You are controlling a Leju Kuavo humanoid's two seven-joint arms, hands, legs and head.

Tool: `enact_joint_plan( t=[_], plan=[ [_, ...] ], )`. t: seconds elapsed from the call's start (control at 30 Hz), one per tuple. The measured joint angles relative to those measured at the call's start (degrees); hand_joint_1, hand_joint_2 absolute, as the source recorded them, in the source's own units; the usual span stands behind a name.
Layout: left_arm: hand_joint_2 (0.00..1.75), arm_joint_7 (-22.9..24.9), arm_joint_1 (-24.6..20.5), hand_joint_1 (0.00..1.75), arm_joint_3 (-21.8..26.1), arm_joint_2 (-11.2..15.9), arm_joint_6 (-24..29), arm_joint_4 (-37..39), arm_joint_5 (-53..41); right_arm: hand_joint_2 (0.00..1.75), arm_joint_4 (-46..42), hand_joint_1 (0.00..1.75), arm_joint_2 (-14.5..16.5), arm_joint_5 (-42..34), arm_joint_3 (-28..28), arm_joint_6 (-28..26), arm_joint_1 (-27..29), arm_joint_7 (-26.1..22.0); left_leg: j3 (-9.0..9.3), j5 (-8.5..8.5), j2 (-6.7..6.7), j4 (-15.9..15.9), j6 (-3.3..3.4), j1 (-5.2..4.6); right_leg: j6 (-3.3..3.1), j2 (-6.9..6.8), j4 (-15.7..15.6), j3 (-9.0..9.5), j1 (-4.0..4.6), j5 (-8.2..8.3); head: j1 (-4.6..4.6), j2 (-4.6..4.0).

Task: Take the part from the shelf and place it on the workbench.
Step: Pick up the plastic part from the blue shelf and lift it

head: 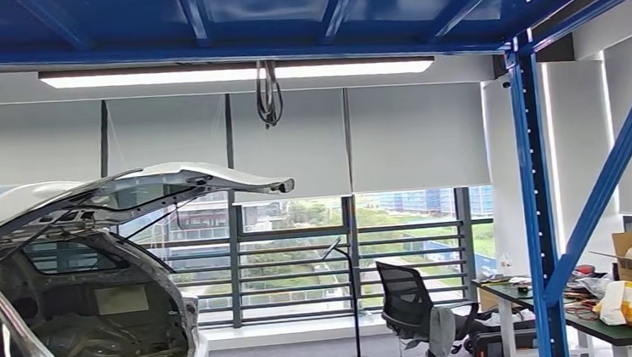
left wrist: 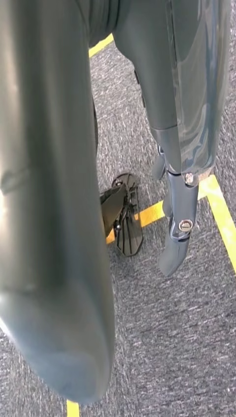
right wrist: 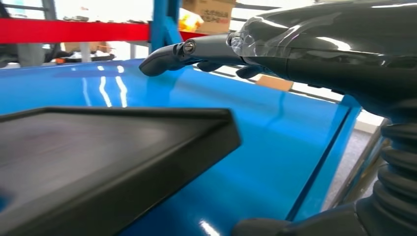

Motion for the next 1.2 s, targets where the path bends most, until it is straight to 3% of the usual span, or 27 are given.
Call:
enact_joint_plan(
  t=[0.63, 1.2],
  plan=[
    [0.0, -0.3, -0.1, 0.0, 0.0, -0.6, -0.1, 0.2, 0.9, 1.75, 5.9, 0.0, 4.3, 3.2, 1.3, 0.5, -4.2, 0.4, 0.0, 0.01, 0.0, 0.0, 0.0, 0.0, 0.0, 0.0, 0.0, 0.0, 0.0, 0.0, 0.0, 0.0],
    [0.0, -0.3, 0.2, 0.0, 0.0, -0.7, 0.1, 0.2, 1.0, 1.75, 7.5, 0.0, 4.6, 3.5, 1.8, -0.2, -4.1, -1.4, 0.01, 0.0, 0.0, 0.0, 0.0, -0.01, 0.0, 0.01, 0.0, 0.0, 0.0, 0.0, 0.0, 0.0]
  ],
)
